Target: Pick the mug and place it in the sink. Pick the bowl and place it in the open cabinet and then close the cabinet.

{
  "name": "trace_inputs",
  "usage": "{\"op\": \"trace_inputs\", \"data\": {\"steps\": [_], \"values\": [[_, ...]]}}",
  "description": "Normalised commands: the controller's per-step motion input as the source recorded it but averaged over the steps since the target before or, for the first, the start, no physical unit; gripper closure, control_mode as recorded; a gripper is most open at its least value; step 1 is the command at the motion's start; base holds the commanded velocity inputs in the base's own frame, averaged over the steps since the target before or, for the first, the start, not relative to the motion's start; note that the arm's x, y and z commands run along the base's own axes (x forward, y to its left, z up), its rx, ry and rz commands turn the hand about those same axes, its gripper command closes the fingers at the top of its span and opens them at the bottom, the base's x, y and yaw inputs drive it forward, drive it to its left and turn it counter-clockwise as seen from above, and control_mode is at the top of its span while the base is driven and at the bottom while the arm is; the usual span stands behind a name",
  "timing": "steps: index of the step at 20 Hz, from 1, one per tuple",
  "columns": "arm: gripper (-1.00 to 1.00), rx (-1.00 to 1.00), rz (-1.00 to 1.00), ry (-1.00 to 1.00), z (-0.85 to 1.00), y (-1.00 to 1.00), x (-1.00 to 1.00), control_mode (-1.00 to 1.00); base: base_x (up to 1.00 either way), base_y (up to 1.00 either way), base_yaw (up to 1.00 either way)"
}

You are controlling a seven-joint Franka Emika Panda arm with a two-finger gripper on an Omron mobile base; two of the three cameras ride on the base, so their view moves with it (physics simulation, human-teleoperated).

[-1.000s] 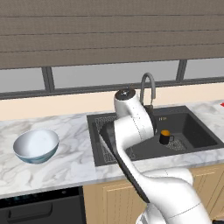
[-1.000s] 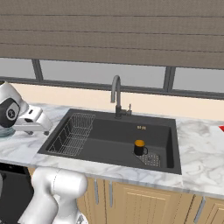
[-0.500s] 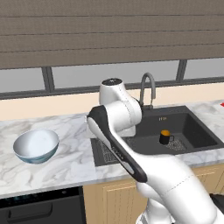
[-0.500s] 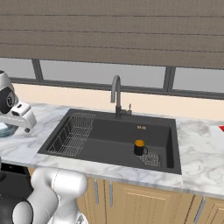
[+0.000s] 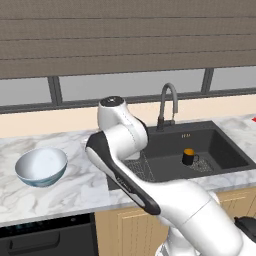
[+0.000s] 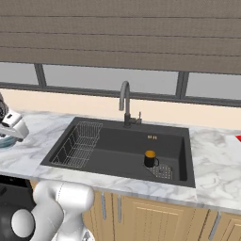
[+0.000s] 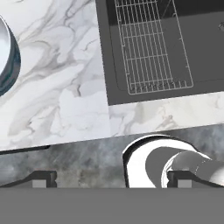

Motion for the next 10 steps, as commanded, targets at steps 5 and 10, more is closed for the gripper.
{"op": "trace_inputs", "data": {"steps": [5, 10], "values": [[-1.00, 0.20, -0.02, 0.00, -0.26, 0.20, 0.47, -1.00, 0.00, 0.00, 0.00], [-1.00, 0.09, -0.03, 0.00, -0.01, 0.47, 0.48, -1.00, 0.00, 0.00, 0.00]]}}
